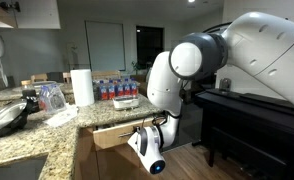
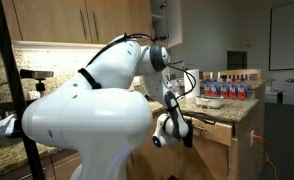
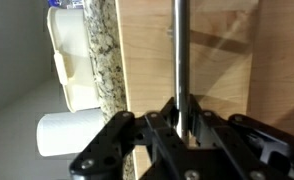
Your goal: Open the top drawer
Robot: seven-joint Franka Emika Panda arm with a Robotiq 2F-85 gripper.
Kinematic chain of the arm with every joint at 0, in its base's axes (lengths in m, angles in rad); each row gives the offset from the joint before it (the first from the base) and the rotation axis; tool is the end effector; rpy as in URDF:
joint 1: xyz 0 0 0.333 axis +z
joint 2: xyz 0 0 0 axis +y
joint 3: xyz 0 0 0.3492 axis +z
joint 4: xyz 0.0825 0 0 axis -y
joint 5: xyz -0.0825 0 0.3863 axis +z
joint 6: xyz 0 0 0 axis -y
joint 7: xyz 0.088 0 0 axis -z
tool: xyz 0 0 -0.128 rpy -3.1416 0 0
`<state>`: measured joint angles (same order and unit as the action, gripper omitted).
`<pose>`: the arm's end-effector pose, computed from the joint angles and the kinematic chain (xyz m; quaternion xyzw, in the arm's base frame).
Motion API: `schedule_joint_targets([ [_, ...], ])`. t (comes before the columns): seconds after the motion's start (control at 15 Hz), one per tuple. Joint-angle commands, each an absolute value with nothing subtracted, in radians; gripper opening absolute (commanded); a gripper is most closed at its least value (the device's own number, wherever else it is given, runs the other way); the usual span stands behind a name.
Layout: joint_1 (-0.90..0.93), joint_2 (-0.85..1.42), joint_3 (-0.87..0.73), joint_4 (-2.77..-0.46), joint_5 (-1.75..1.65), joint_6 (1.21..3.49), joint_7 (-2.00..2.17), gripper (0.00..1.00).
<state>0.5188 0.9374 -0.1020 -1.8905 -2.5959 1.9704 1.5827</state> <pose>0.6015 0.2208 0.0350 0.5597 0.4789 0.4902 0.4659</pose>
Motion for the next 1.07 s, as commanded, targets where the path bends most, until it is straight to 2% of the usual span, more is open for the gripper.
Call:
schedule_joint_targets([
  [0.0,0.567,0.852,-0.058,-2.053,-2.613,1.968,1.632,0.08],
  [0.27,0.558,0.816,-0.036,-2.064,-2.59,2.039,1.582,0.08],
  [0.33,0.418,0.794,0.099,-2.08,-2.632,2.02,1.503,0.08],
  [0.4,0.537,0.792,0.002,-2.078,-2.588,2.077,1.559,0.08],
  [0.47,0.394,0.794,0.143,-2.065,-2.618,2.065,1.471,0.08],
  [1.0,0.263,0.814,0.289,-2.016,-2.5,2.139,1.29,0.08],
])
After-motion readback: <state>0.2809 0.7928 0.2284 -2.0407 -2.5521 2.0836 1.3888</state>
